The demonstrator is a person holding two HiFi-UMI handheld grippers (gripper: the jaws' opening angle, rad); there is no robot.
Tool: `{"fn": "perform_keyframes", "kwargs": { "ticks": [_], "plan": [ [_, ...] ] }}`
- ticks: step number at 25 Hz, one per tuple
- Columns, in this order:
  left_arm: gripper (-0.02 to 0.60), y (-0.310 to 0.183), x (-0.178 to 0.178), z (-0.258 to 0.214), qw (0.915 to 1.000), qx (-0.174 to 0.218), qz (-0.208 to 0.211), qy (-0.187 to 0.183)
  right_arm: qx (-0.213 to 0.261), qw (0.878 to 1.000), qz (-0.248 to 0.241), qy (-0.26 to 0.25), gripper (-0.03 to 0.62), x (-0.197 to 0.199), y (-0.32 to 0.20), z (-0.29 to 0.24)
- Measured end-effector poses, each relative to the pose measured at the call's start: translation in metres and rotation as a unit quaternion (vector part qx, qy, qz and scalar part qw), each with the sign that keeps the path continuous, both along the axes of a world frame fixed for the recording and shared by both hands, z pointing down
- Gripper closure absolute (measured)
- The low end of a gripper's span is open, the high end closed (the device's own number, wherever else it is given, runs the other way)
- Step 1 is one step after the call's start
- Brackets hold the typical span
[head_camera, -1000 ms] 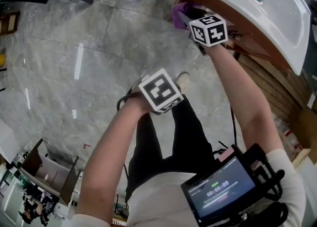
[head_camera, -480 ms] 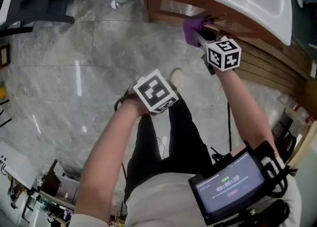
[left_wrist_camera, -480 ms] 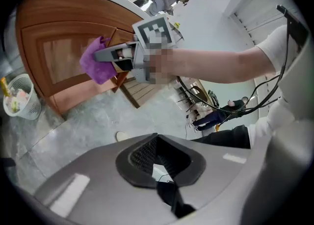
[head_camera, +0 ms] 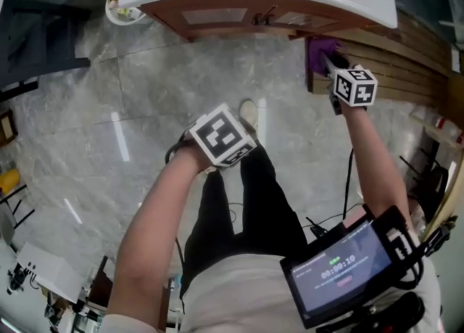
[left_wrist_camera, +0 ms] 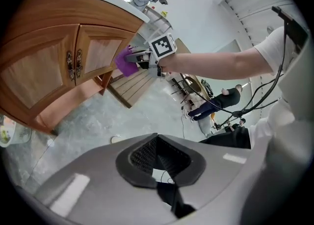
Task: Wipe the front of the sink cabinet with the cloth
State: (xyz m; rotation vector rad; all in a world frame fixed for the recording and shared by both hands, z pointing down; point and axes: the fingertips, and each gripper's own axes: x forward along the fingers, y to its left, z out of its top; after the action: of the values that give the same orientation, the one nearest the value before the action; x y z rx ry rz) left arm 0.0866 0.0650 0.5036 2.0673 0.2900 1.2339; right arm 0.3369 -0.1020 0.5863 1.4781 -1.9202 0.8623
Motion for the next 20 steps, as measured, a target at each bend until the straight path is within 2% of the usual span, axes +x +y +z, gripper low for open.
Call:
{"fn": "perform_keyframes", "kwargs": {
  "ticks": [5,8,11,15,20],
  "plan": [
    [0.575,-0.005,0.03,0.0,1.0,-0.003,0.007,0.003,-0.032,0.997,0.045,0.052,0.539,0.082,-0.006,0.023],
    [0.574,-0.01,0.038,0.005,1.0,-0.007,0.004,0.0,-0.045,0.995,0.068,0.063,0.539,0.108,-0.018,0.038],
    [0.575,-0.016,0.036,0.011,0.9999,-0.011,-0.001,-0.005,-0.052,0.994,0.071,0.063,0.539,0.107,-0.035,0.049],
    [0.575,-0.024,0.03,0.016,0.9999,-0.012,-0.009,-0.007,-0.055,0.995,0.054,0.059,0.539,0.083,-0.05,0.059],
    [0.574,-0.032,0.029,0.017,0.9997,-0.01,-0.021,-0.007,-0.045,0.998,0.029,0.024,0.539,0.049,-0.061,0.065]
  ]
}}
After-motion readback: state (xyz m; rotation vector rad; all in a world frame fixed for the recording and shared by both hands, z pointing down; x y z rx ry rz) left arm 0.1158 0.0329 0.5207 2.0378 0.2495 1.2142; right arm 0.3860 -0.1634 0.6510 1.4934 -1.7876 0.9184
